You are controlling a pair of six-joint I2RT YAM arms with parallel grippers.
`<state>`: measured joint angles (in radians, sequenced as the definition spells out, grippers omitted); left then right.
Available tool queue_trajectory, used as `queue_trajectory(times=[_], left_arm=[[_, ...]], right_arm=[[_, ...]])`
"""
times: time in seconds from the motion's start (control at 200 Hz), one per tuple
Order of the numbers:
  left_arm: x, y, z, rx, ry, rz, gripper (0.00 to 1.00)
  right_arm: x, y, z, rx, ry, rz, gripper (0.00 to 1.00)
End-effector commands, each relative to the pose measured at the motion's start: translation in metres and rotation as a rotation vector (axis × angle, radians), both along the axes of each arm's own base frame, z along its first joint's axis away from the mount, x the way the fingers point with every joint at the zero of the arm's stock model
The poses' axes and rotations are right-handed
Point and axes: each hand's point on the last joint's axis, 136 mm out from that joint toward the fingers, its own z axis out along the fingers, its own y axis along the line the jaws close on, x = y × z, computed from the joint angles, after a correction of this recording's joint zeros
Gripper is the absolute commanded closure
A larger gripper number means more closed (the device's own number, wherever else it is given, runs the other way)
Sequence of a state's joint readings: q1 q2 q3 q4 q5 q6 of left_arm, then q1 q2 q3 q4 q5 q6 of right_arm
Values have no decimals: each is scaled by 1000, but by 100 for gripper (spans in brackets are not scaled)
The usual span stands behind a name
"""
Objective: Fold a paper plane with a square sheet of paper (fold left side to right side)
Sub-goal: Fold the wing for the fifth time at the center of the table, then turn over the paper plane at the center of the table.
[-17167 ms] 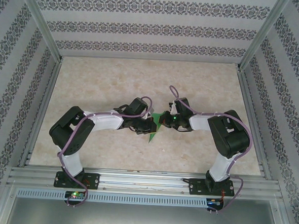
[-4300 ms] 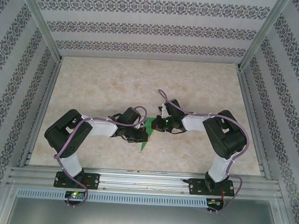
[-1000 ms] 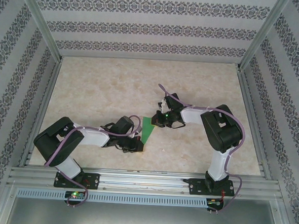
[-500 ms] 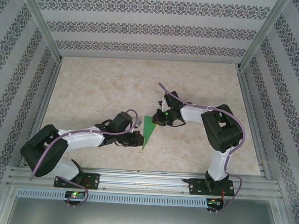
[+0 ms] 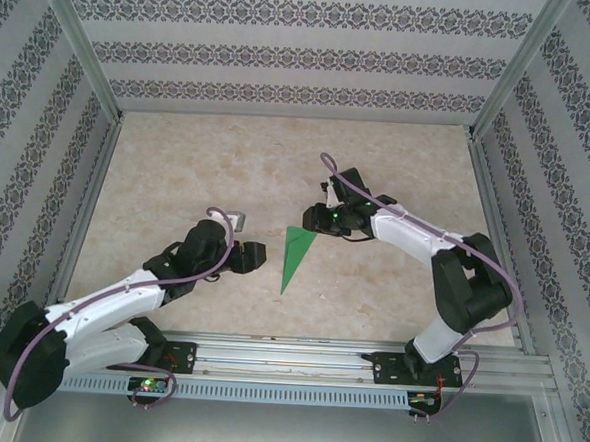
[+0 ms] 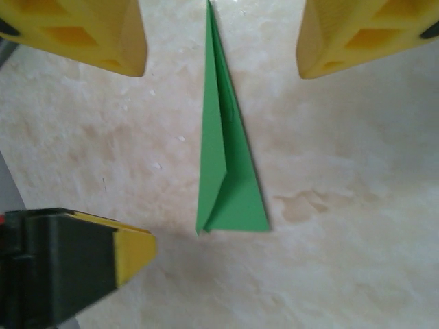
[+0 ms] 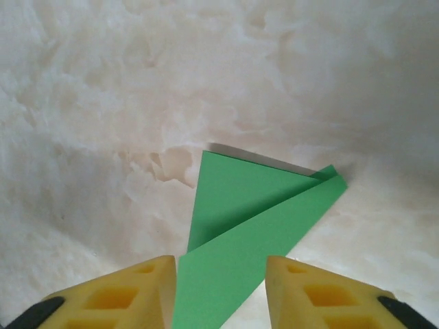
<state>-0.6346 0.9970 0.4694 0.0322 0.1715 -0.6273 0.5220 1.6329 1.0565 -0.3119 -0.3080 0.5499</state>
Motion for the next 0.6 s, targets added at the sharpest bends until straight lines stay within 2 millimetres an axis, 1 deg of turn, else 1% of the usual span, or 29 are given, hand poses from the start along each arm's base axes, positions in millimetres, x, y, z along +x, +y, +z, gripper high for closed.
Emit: queue_trajectory(times=[0.0, 0.045, 0.07, 0.115, 0.225, 0.255, 0.285, 0.37, 0.42, 0.525, 0.595], left_arm=[[8, 25, 4, 67, -88, 84, 33], [8, 28, 4, 66, -104, 94, 30], [7, 30, 5, 62, -114, 99, 29], [7, 32, 6, 57, -126, 106, 26], [6, 36, 4, 37, -143, 130, 19], [6, 37, 4, 29, -148, 135, 16], [6, 38, 3, 23, -152, 141, 13], [7, 39, 3, 13, -167, 149, 6], [8, 39, 2, 10, -174, 151, 0], [9, 41, 3, 11, -183, 156, 0], [9, 42, 3, 13, -188, 164, 0]], right_arm=[[-6, -17, 11, -131, -68, -13, 48], [-9, -22, 13, -167, -90, -23, 39], [-9, -27, 13, -192, -107, -36, 31], [-13, -34, 13, -223, -131, -51, 22], [-20, -50, 13, -276, -165, -99, 9], [-23, -52, 12, -277, -165, -103, 7], [-25, -52, 12, -273, -166, -103, 2], [-31, -53, 11, -252, -157, -128, 2], [-34, -55, 9, -244, -141, -154, 2], [-41, -54, 8, -249, -101, -187, 2], [-47, -56, 6, -292, -67, -217, 2]])
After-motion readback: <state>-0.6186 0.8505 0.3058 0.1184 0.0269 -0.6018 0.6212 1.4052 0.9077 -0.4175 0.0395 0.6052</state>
